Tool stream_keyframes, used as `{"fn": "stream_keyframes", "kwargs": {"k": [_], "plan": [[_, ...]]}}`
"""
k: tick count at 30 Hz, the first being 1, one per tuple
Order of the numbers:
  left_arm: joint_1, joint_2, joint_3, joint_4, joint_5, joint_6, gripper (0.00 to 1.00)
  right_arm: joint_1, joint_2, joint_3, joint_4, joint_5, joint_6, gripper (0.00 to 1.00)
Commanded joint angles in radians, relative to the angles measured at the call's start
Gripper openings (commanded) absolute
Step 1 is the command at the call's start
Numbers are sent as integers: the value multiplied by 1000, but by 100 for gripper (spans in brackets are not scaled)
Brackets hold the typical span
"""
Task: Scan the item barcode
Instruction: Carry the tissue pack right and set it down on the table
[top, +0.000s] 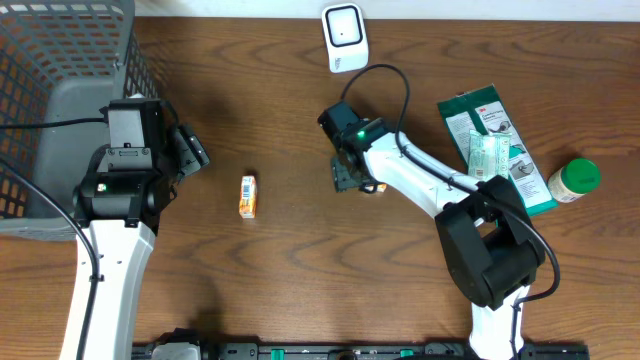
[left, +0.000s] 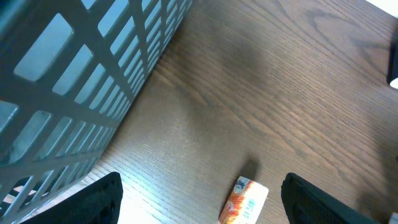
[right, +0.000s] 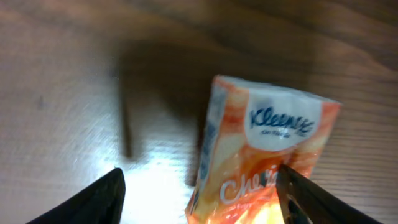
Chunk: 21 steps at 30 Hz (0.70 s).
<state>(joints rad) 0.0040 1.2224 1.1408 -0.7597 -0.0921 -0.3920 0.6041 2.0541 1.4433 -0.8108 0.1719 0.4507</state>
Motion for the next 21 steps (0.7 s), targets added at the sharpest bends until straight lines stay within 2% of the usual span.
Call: {"fn": "stream_keyframes", "kwargs": {"k": [1,7,9,13,17,21], "plan": [[4,1,0,-3,-14,6,83,4,-29,11,-29,-43,-75,75],[4,1,0,-3,-14,6,83,-47,-140,31,-98,-51,-75,79],[4,1,0,-3,-14,6,83,-78,-185,31,-120,-59,-76,88],[4,1,0,-3,-14,6,83,-165,-260,31,-153,-185,-124,90],[4,1,0,-3,-14,6,83,-293,-277,29,-175,-341,-169,86],[4,1,0,-3,-14,6,83,-393,-266,-2,-154,-498,-171,72]]}}
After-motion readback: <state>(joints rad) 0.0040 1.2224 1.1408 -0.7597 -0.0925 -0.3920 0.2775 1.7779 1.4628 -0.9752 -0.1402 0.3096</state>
